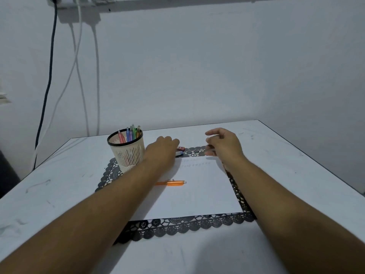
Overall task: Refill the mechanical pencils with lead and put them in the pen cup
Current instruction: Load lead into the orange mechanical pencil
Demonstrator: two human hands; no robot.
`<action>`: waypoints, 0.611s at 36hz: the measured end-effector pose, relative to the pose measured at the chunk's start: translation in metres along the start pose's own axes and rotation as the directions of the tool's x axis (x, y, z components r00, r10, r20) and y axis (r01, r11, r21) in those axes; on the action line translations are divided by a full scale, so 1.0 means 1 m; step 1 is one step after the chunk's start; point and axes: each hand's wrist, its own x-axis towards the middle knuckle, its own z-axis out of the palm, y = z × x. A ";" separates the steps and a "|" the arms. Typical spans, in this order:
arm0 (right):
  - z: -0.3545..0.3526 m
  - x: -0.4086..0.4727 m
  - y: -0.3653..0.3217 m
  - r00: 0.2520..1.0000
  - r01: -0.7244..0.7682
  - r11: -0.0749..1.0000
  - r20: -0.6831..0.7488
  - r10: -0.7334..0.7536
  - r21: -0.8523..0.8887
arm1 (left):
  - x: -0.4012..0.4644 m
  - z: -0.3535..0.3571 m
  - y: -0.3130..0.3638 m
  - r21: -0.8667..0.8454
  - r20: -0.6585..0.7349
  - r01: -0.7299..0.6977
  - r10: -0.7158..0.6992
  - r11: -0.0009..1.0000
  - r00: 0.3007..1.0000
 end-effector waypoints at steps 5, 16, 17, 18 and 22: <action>-0.021 0.021 0.009 0.992 0.100 0.971 -0.049 -0.113 -0.218 | -0.033 -0.016 -0.006 -0.183 -0.079 -0.093 0.079 0.979 0.994; 0.006 0.020 0.023 0.957 0.283 0.790 0.108 -0.269 -0.544 | -0.091 -0.001 -0.043 -0.476 -0.021 -0.203 0.219 0.856 0.975; 0.006 0.020 0.022 0.952 0.293 0.758 0.105 -0.287 -0.583 | -0.091 -0.001 -0.043 -0.490 -0.010 -0.196 0.219 0.849 0.976; 0.005 0.020 0.022 0.948 0.298 0.733 0.099 -0.303 -0.612 | -0.091 -0.002 -0.044 -0.497 0.000 -0.192 0.221 0.846 0.975; 0.001 0.019 0.018 0.944 0.289 0.738 0.054 -0.325 -0.610 | -0.093 -0.002 -0.049 -0.513 0.006 -0.179 0.212 0.840 0.977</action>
